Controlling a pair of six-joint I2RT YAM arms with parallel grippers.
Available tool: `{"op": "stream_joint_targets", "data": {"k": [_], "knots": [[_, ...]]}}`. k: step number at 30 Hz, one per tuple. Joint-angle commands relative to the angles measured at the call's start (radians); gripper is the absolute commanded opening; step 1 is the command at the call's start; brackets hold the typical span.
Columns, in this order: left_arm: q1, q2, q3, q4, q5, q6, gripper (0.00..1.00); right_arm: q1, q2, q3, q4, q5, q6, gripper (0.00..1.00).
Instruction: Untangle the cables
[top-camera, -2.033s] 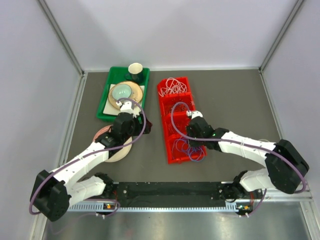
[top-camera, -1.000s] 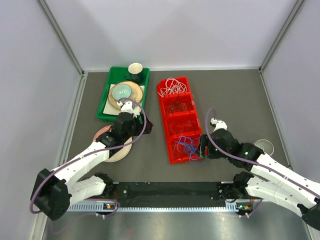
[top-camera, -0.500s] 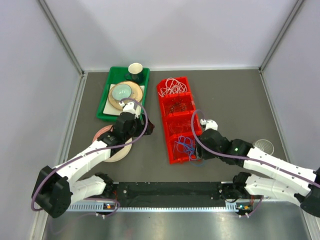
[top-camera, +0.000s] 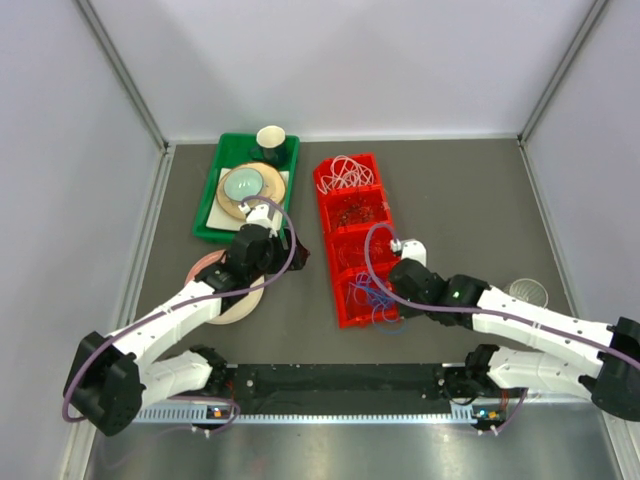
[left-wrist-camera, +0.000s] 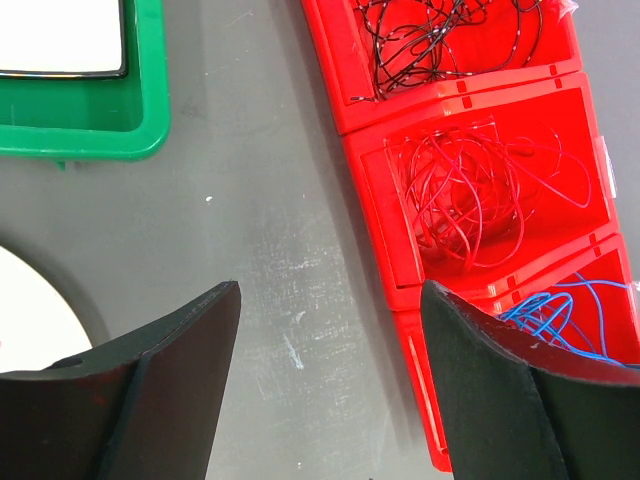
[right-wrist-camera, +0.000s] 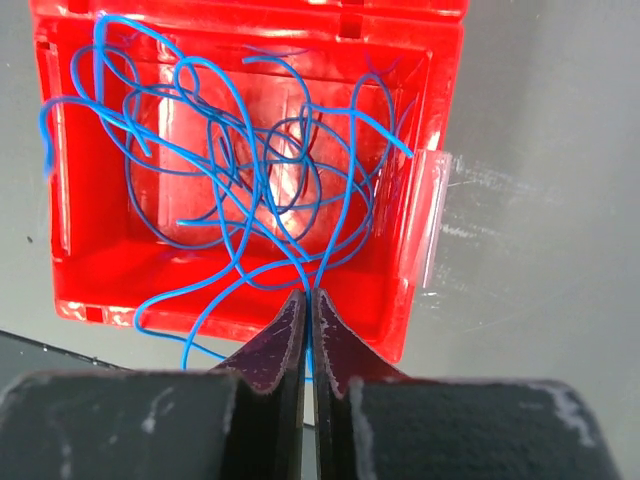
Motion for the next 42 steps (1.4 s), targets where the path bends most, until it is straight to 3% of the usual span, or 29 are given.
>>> {"op": "stream_joint_targets", "data": {"k": [1,12,20,28,32,35,36,38,39,42], "knots": [[0.005,-0.017,0.000,0.035,0.003,0.011,0.78,0.015,-0.028,0.102,0.030,0.033,-0.055,0.00],[0.006,-0.027,-0.003,0.025,-0.003,0.009,0.78,0.011,0.186,0.239,0.141,0.127,-0.215,0.00],[0.006,-0.050,0.002,0.002,-0.015,0.018,0.78,-0.017,0.318,0.092,0.362,0.214,-0.208,0.00],[0.005,-0.062,-0.004,-0.002,-0.036,0.025,0.79,-0.018,0.266,-0.005,0.387,0.187,-0.182,0.00],[0.006,-0.054,-0.003,0.005,-0.031,0.020,0.79,-0.015,0.197,0.023,0.314,0.185,-0.189,0.00],[0.006,-0.048,0.000,0.013,-0.029,0.022,0.79,-0.005,0.134,0.082,0.254,0.196,-0.199,0.25],[0.006,-0.041,0.003,0.013,-0.029,0.023,0.79,-0.003,0.119,0.108,0.243,0.201,-0.207,0.42],[0.006,-0.037,0.010,0.007,-0.028,0.026,0.79,-0.003,0.077,0.133,0.229,0.228,-0.212,0.58],[0.006,-0.039,0.014,0.006,-0.029,0.028,0.79,-0.005,0.070,0.151,0.221,0.240,-0.213,0.75],[0.006,-0.047,0.010,0.005,-0.040,0.028,0.79,-0.017,0.086,0.203,0.180,0.288,-0.196,0.87]]}}
